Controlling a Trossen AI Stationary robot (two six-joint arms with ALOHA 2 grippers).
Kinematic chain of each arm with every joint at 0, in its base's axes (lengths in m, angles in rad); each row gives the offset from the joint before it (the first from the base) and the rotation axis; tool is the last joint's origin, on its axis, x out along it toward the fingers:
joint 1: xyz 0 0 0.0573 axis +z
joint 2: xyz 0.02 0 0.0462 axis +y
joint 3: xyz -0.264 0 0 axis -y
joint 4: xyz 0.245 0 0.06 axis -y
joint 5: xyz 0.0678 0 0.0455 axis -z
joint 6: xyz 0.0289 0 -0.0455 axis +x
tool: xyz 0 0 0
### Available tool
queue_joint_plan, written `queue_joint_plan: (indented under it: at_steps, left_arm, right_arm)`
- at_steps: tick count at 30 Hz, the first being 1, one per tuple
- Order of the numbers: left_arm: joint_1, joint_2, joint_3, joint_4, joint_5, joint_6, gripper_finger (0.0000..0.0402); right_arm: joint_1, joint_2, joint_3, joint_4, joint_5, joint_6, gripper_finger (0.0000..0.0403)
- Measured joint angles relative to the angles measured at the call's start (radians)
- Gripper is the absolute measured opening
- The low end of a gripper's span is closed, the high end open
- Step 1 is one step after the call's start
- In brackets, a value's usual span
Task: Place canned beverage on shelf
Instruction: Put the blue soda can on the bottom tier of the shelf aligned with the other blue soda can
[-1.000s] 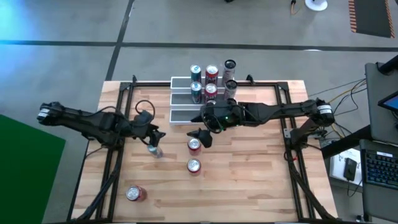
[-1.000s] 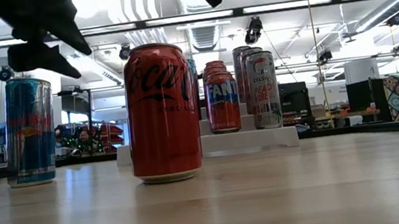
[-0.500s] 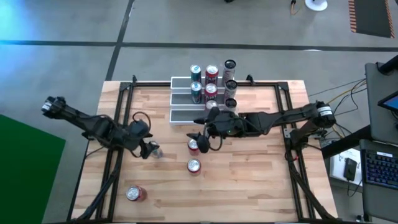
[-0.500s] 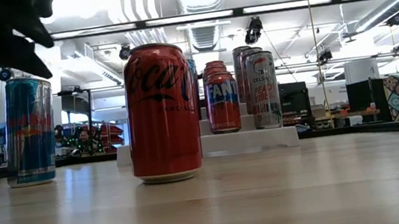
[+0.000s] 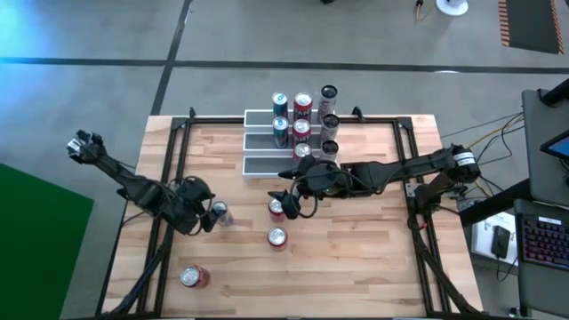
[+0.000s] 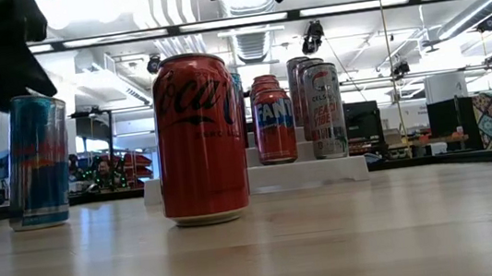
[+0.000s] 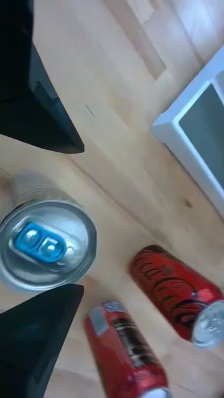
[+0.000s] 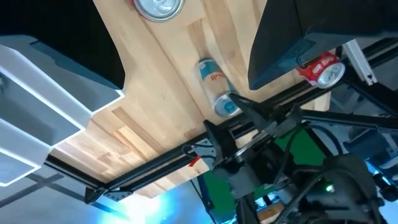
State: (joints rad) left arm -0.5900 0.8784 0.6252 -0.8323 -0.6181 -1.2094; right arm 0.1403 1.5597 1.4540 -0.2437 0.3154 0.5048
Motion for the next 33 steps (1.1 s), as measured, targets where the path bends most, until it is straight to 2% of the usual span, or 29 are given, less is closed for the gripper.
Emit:
queue_joint_plan:
  at_steps: [5, 11, 16, 21, 25, 30, 33]
  left_arm:
    - [-0.032, 0.009, -0.049, 0.094, -0.087, 0.020, 0.0344]
    - [-0.033, 0.007, -0.046, 0.088, -0.095, 0.054, 0.0344]
    - [-0.033, 0.005, 0.005, -0.021, -0.094, 0.056, 0.0344]
    - [-0.033, 0.004, 0.109, -0.117, -0.099, 0.056, 0.0344]
    - [-0.038, 0.008, 0.144, -0.085, -0.101, 0.049, 0.0344]
    - [-0.074, 0.072, 0.145, -0.009, -0.110, 0.034, 0.0344]
    - [-0.109, 0.140, 0.145, -0.007, -0.160, 0.009, 0.0344]
  right_arm:
    - [-0.014, 0.000, 0.000, -0.018, 0.000, 0.001, 0.0329]
    - [-0.026, 0.000, 0.000, -0.016, 0.000, 0.001, 0.0329]
    - [-0.036, 0.000, 0.000, -0.012, 0.000, 0.011, 0.0329]
    - [-0.040, 0.000, 0.000, -0.007, 0.000, 0.012, 0.0329]
    - [-0.043, 0.000, 0.000, -0.007, -0.001, 0.012, 0.0329]
    - [-0.043, 0.000, 0.000, -0.004, -0.002, 0.012, 0.0329]
    - [-0.043, 0.000, 0.000, -0.004, -0.005, 0.012, 0.0329]
